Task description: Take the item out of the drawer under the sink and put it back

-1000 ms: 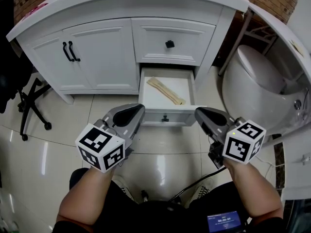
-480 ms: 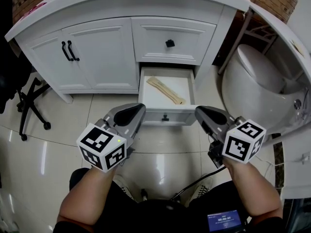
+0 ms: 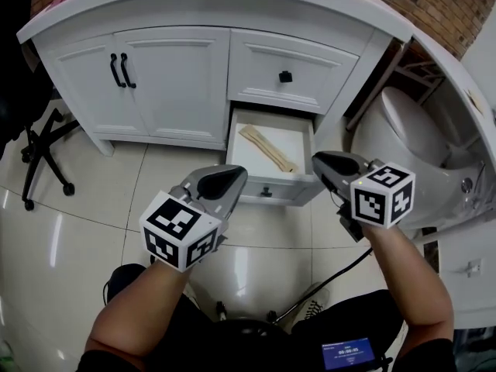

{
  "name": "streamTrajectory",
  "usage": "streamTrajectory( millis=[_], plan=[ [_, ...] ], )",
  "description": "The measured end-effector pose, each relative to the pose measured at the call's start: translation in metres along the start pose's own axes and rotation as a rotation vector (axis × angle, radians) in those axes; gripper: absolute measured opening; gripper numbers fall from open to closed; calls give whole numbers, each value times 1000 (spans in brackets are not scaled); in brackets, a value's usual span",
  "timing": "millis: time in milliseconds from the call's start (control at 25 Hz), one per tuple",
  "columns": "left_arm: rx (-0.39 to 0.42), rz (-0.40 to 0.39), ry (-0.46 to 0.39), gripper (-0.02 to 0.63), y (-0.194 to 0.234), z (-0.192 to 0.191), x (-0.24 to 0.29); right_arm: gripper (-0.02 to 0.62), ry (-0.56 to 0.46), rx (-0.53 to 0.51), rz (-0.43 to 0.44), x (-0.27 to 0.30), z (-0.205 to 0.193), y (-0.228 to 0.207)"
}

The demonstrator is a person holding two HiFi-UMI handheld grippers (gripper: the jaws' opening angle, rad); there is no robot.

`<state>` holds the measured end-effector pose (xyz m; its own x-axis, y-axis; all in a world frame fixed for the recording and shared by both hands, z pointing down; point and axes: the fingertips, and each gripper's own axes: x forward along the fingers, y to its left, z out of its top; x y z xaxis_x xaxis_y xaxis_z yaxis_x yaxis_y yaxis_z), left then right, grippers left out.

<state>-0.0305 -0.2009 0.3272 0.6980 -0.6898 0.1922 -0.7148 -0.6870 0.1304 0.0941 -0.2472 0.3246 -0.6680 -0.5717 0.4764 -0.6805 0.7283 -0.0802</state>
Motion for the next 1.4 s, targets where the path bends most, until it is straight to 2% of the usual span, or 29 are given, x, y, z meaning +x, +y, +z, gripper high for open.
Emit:
streamTrajectory(
  millis=[160,320,480,560,760,960,1400],
  plan=[
    [-2,-9,3,6,1,0,1,63,105,-72,16,37,2,-18],
    [-6,-10,-5,6,2,1,1,63,202,-157,9,80,-5,-43],
    [-19,-8,-12,6,7,3,2,63,308,-182,-21,125,-25,-70],
    [-26,-10,-17,6,8,5,2,67,361,-188,-9,146,-37,-74],
    [-43,-5,-15,6,15,3,0,83,484,-280,50,192,-59,-72],
    [-56,-7,-15,6,19,3,0,123,571,-299,83,217,-83,-73],
    [-82,-8,-15,6,26,1,2,123,671,-285,90,231,-115,-79]
  ],
)
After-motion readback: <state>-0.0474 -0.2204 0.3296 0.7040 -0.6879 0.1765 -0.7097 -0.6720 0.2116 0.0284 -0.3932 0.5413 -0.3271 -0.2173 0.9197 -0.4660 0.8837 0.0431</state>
